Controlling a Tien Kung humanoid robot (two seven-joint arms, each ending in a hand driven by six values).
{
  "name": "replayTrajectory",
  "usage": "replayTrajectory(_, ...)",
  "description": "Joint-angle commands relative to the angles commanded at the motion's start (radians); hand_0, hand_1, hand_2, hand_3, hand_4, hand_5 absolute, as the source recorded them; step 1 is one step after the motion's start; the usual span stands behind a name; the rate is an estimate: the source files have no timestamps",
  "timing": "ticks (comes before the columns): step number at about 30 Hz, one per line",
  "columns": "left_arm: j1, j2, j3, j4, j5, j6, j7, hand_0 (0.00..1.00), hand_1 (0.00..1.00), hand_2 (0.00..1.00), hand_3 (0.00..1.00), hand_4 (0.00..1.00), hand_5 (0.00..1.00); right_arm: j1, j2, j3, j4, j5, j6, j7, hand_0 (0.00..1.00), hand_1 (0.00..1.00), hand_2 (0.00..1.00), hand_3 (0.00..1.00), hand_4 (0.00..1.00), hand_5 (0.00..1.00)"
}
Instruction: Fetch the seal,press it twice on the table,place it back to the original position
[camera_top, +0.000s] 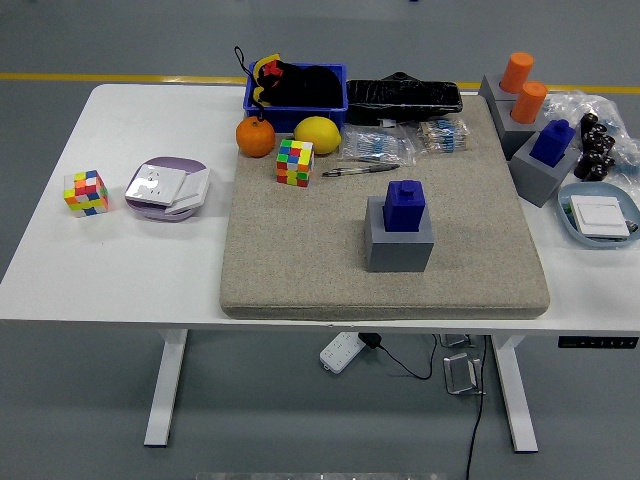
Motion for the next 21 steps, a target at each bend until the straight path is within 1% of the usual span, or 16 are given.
replayTrajectory(21,-0.003,0.008,0.019,-0.001,-0.005,0.000,0.000,0.815,0.816,0.787,0.837,0.798,0.411,0.000,0.001,-0.007,-0.003,-0.002,0.003,-0.004,0.859,0.792,0.784,0.787,0.930,0.293)
